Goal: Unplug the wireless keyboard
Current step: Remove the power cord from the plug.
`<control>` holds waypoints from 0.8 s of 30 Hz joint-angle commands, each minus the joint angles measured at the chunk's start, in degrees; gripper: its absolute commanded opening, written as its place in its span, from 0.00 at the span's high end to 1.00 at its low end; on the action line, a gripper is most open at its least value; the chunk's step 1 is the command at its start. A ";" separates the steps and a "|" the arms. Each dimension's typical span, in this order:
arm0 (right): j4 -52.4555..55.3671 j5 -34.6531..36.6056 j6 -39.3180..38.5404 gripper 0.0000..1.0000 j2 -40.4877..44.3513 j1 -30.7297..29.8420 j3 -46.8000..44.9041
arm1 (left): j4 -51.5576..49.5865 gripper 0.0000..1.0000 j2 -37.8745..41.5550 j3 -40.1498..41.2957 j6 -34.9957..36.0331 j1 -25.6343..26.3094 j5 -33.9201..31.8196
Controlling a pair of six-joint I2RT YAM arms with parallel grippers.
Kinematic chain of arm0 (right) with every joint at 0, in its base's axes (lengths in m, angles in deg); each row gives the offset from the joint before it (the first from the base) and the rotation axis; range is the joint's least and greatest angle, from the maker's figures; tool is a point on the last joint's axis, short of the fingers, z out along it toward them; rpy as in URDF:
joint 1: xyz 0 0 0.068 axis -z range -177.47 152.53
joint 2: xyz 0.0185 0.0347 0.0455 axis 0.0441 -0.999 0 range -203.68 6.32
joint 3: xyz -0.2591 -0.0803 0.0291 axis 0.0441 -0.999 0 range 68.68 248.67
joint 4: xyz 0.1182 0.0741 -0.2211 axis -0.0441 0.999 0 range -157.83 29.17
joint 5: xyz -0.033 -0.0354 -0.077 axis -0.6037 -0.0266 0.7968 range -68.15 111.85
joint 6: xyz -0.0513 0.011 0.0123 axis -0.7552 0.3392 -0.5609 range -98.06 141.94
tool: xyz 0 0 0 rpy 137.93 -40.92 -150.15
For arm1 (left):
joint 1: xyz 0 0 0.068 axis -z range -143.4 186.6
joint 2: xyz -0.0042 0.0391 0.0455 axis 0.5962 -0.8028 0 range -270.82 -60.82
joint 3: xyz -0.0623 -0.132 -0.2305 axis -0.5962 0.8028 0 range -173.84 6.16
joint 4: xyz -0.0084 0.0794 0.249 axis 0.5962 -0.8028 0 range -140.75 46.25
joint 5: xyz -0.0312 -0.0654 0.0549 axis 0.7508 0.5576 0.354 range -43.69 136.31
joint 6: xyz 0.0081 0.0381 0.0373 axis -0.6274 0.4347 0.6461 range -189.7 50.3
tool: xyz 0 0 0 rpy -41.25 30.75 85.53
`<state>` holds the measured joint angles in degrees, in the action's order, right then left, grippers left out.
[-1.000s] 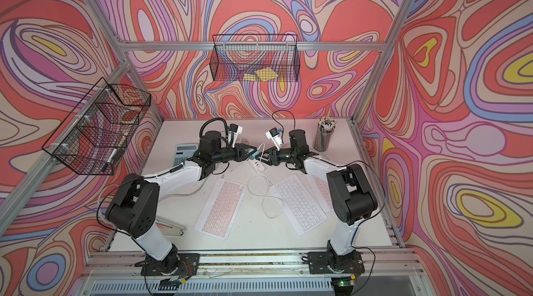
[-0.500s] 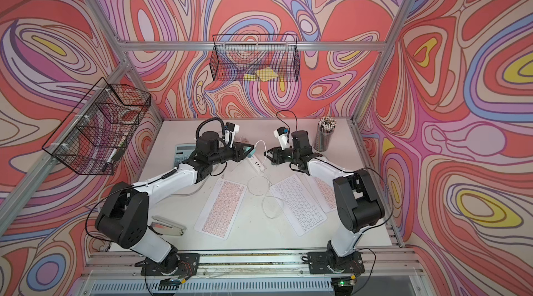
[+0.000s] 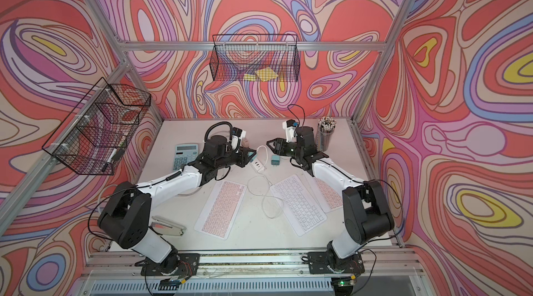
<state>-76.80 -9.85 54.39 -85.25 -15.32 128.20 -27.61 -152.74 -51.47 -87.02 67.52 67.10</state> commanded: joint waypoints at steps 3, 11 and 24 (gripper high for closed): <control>-7.65 -7.06 9.26 0.52 -4.31 -1.15 -0.65 | 4.18 1.00 0.33 0.99 1.84 0.20 0.36; -11.40 -9.08 12.55 0.53 -8.06 -4.12 -0.64 | 5.59 1.00 0.07 1.43 1.94 0.20 0.64; -12.38 -9.50 14.44 0.82 -9.60 -5.02 -0.30 | 7.20 1.00 -0.46 2.28 1.43 0.22 1.23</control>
<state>-88.05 -18.60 68.07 -93.88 -20.02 128.18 -24.03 -152.80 -49.96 -86.19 67.54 67.30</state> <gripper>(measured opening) 0.184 0.301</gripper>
